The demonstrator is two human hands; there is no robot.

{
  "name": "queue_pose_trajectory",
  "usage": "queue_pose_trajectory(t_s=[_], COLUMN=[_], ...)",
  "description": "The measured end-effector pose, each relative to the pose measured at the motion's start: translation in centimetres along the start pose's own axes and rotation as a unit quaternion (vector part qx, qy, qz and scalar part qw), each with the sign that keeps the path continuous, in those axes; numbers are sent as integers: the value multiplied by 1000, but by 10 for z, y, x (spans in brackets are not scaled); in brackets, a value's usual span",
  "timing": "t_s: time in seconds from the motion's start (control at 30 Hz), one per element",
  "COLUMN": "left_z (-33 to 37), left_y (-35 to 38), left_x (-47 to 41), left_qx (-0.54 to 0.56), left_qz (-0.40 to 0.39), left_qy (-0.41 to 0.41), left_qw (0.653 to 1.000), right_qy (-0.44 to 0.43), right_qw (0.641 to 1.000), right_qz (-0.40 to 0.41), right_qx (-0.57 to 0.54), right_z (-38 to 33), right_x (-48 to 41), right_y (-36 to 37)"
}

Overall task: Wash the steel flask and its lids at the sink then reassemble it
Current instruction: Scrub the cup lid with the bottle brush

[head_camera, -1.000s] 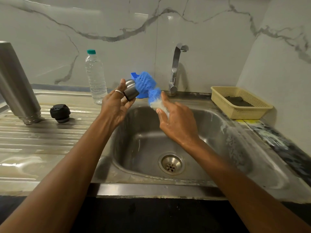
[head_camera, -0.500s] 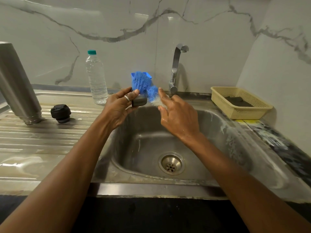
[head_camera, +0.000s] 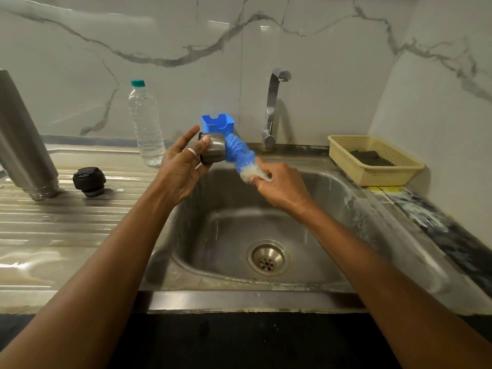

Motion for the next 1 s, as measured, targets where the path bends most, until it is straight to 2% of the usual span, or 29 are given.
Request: queue_pose_trajectory(t_s=[0.23,0.43,0.73,0.93,1.0], left_z=[-6,-6,-4,-7,-8], left_y=[1,-9,-14,1,7], left_x=[-3,-3,-3,-3,-4], left_qx=[-39,-15,34,28,43], left_qz=[54,103,119,90,109], left_qy=[37,54,25,-14,-17], left_qw=[997,993,992,995,993], right_qy=[-27,-43,-96,-92,-116], right_qw=[999,998,988,981,978], right_qz=[-31,-37,68,145,154], right_qx=[-9,8,96,86,82], right_z=[-13,-18,-19,-9,-11], right_x=[12,20,22,8,10], right_y=[4,1,4,5,8])
Point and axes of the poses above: each hand's wrist, its own x-axis away from the middle knuckle, its own y-axis out of the palm, z = x × y, the point moved 1 cm from there along -x, towards the middle knuckle, and after that the axes turned 14 degrees about -z, right-handed, at the moved point
